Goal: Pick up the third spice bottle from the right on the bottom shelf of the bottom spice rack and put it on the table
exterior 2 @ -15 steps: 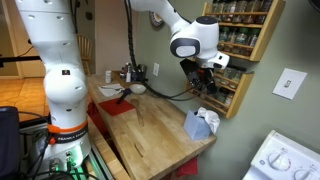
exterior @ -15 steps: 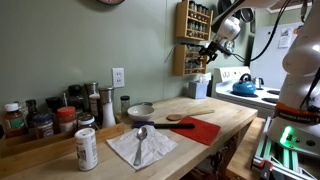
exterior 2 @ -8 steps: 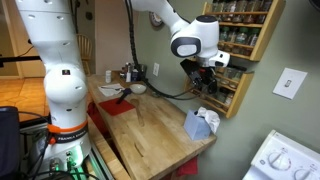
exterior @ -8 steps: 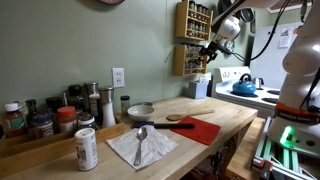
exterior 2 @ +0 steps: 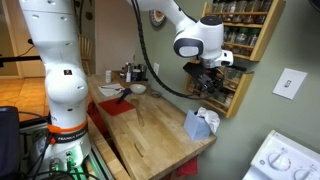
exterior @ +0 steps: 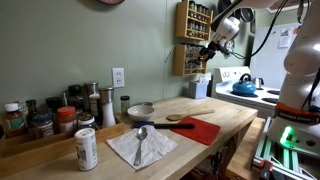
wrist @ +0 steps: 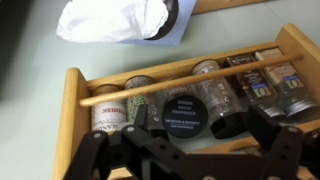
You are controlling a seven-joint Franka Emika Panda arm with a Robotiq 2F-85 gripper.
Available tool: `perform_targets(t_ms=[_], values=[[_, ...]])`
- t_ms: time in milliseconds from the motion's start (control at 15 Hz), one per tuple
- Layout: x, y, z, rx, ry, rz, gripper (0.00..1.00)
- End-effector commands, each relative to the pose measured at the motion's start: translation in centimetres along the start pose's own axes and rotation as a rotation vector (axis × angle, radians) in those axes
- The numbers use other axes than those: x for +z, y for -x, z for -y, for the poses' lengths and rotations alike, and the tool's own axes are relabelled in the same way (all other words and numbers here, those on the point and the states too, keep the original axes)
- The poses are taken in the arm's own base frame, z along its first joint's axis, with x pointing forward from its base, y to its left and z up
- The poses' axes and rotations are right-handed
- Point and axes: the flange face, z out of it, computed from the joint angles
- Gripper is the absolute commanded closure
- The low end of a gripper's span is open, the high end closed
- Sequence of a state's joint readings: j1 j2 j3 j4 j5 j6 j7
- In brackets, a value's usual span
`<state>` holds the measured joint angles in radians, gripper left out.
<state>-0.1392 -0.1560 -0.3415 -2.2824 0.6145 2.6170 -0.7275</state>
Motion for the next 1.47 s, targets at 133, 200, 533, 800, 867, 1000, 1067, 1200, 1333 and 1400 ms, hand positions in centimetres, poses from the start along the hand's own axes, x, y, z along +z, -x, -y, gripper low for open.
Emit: perform_targets(t_ms=[133, 200, 533, 800, 867, 1000, 1067, 1200, 1333, 1400], values=[[2.2, -0.8, -1.3, -0.119, -0.065, 0.022, 0.00], [2.6, -0.9, -1.4, -0.135, -0.070, 0.023, 0.00], [4.1, -1.6, -1.8, -0.188, -0.074, 0.029, 0.00], [5.0, -2.1, -1.6, -0.199, -0.099, 0.032, 0.00], [5.2, -2.2, -1.5, -0.198, -0.104, 0.029, 0.07], [5.2, -2.5, -1.3, -0.196, -0.109, 0.022, 0.34], [5.1, -2.6, -1.2, -0.193, -0.110, 0.021, 0.42], [4.9, -2.7, -1.3, -0.196, -0.100, 0.020, 0.58], [4.3, -2.4, -1.4, -0.191, -0.096, 0.019, 0.69], [4.0, -2.3, -1.5, -0.186, -0.096, 0.019, 0.69]])
